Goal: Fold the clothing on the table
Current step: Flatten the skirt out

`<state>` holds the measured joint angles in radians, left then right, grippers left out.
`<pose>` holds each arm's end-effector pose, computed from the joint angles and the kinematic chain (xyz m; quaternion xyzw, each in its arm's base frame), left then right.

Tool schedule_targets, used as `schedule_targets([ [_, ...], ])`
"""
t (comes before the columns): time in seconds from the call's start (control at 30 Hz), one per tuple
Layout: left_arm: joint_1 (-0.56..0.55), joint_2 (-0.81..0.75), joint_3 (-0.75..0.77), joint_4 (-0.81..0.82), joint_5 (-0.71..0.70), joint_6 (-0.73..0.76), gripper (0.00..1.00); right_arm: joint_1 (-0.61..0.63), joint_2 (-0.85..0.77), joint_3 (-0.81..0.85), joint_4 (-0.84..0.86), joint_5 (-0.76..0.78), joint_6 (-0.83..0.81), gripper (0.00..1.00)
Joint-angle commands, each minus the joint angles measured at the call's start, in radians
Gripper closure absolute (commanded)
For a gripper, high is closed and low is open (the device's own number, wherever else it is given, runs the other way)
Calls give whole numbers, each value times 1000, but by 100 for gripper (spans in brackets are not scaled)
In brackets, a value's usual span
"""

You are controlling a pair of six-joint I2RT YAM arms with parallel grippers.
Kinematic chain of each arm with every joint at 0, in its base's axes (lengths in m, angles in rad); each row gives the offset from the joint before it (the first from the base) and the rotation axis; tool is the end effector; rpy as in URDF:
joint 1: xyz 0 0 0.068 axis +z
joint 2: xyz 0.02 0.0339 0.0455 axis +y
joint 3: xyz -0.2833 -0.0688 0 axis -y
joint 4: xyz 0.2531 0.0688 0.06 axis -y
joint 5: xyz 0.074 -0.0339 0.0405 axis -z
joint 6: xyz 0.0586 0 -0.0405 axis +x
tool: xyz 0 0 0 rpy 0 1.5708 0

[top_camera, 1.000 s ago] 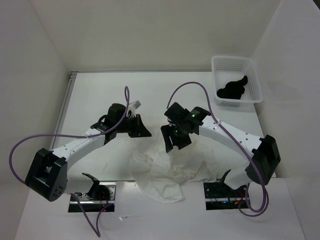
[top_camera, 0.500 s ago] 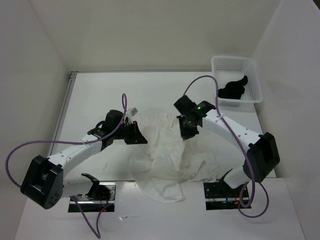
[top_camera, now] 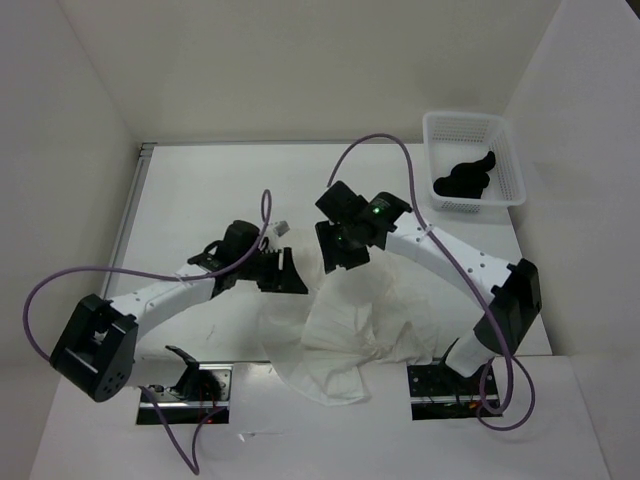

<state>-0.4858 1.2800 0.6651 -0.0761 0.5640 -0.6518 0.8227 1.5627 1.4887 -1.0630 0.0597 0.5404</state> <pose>0.2288 -0.1563 0.2092 0.0460 0.8759 -0.4325 0.2090 0.2272 0.2397 0.3177 -0.1310 0.9673 0.1129 0.1854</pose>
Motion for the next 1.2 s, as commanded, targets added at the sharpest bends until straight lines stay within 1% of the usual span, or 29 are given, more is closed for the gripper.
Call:
schedule_targets([
  [0.0,-91,59,60,-22,2,72,26,0,57,1,72,-60,-10,43],
  [0.03,-111,68,60,-22,-9,81,20,0,68,-8,89,-60,-19,43],
  [0.07,-141,68,60,-22,-21,81,0,0,91,-8,110,-60,-19,43],
  [0.13,-172,38,47,-1,-88,55,0,0,102,-30,126,-49,-19,43],
  [0.17,-213,15,47,-1,-142,44,0,0,118,-30,126,-35,-19,44],
  [0.2,-236,-48,36,-1,-198,44,0,0,129,-30,126,-35,-19,44],
  [0.23,-261,-83,36,-13,-330,44,0,0,129,-30,135,-17,-7,44],
  [0.27,-296,-117,45,-46,-390,29,2,0,129,-30,152,17,-7,50],
  [0.3,-297,-173,45,-68,-441,17,8,0,111,-30,170,35,10,53],
  [0.33,-297,-192,63,-91,-505,3,22,0,102,-44,187,51,19,57],
  [0.37,-297,-217,73,-129,-532,-15,92,0,102,-44,202,60,41,69],
  [0.4,-297,-228,82,-149,-564,-55,100,-10,102,-35,212,69,41,77],
  [0.43,-297,-238,73,-149,-576,-75,100,-19,102,-34,212,69,53,83],
  [0.5,-297,-249,45,-117,-535,-118,100,-31,112,-4,212,78,53,95],
  [0.53,-297,-258,35,-88,-459,-167,100,-31,112,-4,212,94,62,95],
  [0.6,-310,-235,45,-97,-421,-196,100,-31,112,14,202,117,62,96],
  [0.63,-319,-235,56,-164,-484,-259,100,-31,112,15,202,117,72,96],
  [0.7,-320,-200,74,-235,-542,-317,100,-40,103,24,180,140,72,96],
  [0.73,-320,-200,74,-276,-564,-348,99,-40,103,24,170,140,72,96],
  [0.77,-320,-191,74,-277,-575,-362,75,-40,103,33,170,152,81,96],
  [0.8,-320,-191,85,-266,-563,-338,31,-40,103,33,141,152,81,97],
  [0.83,-329,-191,85,-223,-552,-321,17,-40,103,42,130,176,81,97],
  [0.87,-329,-200,76,-194,-529,-301,16,-40,93,42,121,177,92,97],
  [0.9,-341,-200,76,-183,-529,-301,17,-40,92,42,121,190,92,97],
  [0.93,-341,-212,76,-183,-529,-301,30,-40,68,42,109,199,102,97],
  [0.97,-341,-222,76,-183,-539,-301,55,-40,68,42,98,200,113,97],
  [1.0,-341,-222,67,-192,-550,-330,100,-40,51,42,98,210,113,97],
  [1.07,-341,-257,54,-199,-562,-344,100,-40,27,33,87,219,124,97],
  [1.17,-341,-368,-10,-63,-483,-277,100,-40,4,15,78,230,144,98],
])
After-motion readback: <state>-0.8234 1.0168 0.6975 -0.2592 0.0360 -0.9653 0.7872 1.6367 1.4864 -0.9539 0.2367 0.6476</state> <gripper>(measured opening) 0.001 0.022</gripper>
